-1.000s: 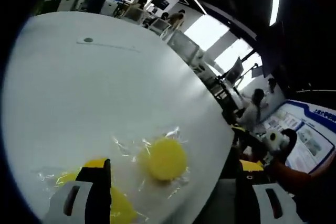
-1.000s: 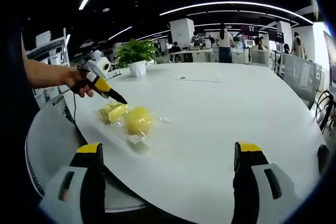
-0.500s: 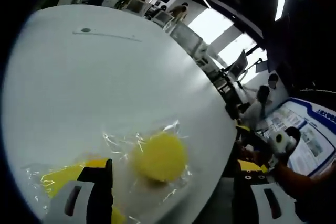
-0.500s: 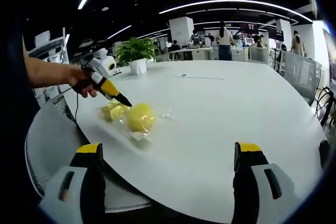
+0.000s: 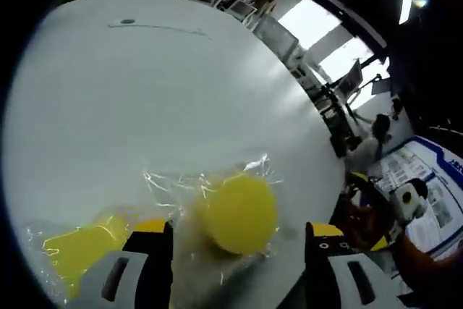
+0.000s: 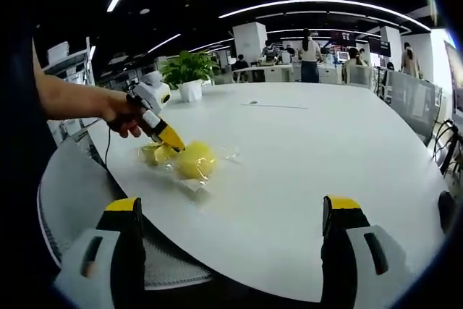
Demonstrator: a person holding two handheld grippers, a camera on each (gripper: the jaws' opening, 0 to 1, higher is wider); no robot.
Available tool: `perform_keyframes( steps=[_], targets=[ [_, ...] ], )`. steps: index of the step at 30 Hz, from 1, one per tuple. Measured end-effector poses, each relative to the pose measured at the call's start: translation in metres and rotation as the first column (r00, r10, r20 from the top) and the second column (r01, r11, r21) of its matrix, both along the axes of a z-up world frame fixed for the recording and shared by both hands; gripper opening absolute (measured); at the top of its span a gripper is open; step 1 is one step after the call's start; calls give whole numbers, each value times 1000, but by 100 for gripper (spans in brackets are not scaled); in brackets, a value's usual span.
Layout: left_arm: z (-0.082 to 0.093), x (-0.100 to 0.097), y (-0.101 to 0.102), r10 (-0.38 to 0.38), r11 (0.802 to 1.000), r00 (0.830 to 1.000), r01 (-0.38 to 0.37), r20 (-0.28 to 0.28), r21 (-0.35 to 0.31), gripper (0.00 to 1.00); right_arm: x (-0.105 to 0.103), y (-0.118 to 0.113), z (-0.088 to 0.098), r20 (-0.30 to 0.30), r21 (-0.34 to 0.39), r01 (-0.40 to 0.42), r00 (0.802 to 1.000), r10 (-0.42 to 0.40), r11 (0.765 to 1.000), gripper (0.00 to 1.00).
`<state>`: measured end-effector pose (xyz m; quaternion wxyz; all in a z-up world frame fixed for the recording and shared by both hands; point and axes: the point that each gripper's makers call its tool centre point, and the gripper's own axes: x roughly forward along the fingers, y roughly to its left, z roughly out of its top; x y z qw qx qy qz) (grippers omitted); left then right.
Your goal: Compare the silicone blocks by pressing each to a similar depth, holding the contact briefly, and releasing to observe deformation and rebound differences across the visible hardness samples.
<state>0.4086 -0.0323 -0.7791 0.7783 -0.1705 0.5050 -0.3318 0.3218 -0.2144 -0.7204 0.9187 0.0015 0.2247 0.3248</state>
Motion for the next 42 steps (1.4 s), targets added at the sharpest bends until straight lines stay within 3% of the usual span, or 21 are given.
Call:
perform_keyframes(
  steps=[2, 3, 5, 7, 10, 12, 14, 15, 16, 17, 18, 21, 24, 30, 32, 34, 39, 42],
  targets=[
    [8, 15, -7, 78, 992, 997, -74, 30, -105, 76, 0, -1, -1, 5, -11, 4, 1000, -4, 1000, 97],
    [7, 18, -6, 96, 989, 995, -93, 19, -115, 75, 0, -1, 0, 6, -12, 3, 1000, -3, 1000, 97],
    [2, 16, -3, 78, 995, 997, -76, 22, -67, 68, 0, -1, 1, 6, -11, 3, 1000, -3, 1000, 97],
    [-6, 15, 3, 20, 1000, 996, -22, 87, 16, 60, 2, -1, 4, 13, -8, 5, 1000, -5, 1000, 97],
    [-9, 15, 4, 33, 998, 993, -38, 114, 46, 53, 3, -2, 4, 15, -3, 12, 1000, -12, 1000, 97],
    [-14, 17, 10, 19, 992, 988, -38, 154, 118, 49, 2, -1, 3, 12, -4, 14, 1000, -14, 1000, 97],
    [-13, 18, -3, -57, 993, 968, 29, 246, 117, 48, 2, 0, 2, 6, 2, 14, 1000, -14, 1000, 97],
    [-12, 19, -11, -92, 994, 953, 69, 290, 87, 44, 2, 1, 1, 4, 1, 12, 1000, -12, 1000, 97],
    [-12, 18, -13, -85, 995, 954, 69, 287, 65, 41, 2, 2, 0, 3, -1, 9, 1000, -9, 1000, 97],
    [-15, 19, -10, -16, 999, 970, 3, 243, 52, 38, 2, 3, 0, 4, -3, 7, 1000, -6, 1000, 97],
    [-11, 18, -14, 1, 1000, 972, -5, 233, 19, 32, 2, 4, 2, 6, 1, 5, 1000, -5, 1000, 97],
    [-9, 20, -16, -14, 999, 970, 6, 244, 32, 23, 3, 3, 3, 10, 4, 8, 1000, -8, 1000, 97],
    [-10, 18, -15, -1, 1000, 984, 2, 179, -5, 19, 2, 2, 3, 5, 4, 11, 1000, -11, 1000, 97],
    [-9, 19, -17, -28, 999, 974, 24, 226, 20, 10, 2, 1, 4, 7, 3, 17, 1000, -17, 1000, 97],
    [-6, 18, -19, -35, 999, 967, 39, 252, -12, 10, 2, 1, 4, 7, 5, 14, 1000, -14, 1000, 97],
    [-6, 18, -16, 10, 999, 978, -2, 209, -39, 9, 2, 0, 2, 11, -20, 7, 1000, -7, 1000, 97],
    [2, 13, -22, -33, 999, 960, 41, 278, -22, 6, 2, 2, 3, 4, -7, 6, 1000, -6, 1000, 97],
    [3, 11, -23, -25, 998, 967, 39, 255, -50, 4, 4, 5, 5, 1, 2, 0, 1000, 0, 1000, 97]
  ],
)
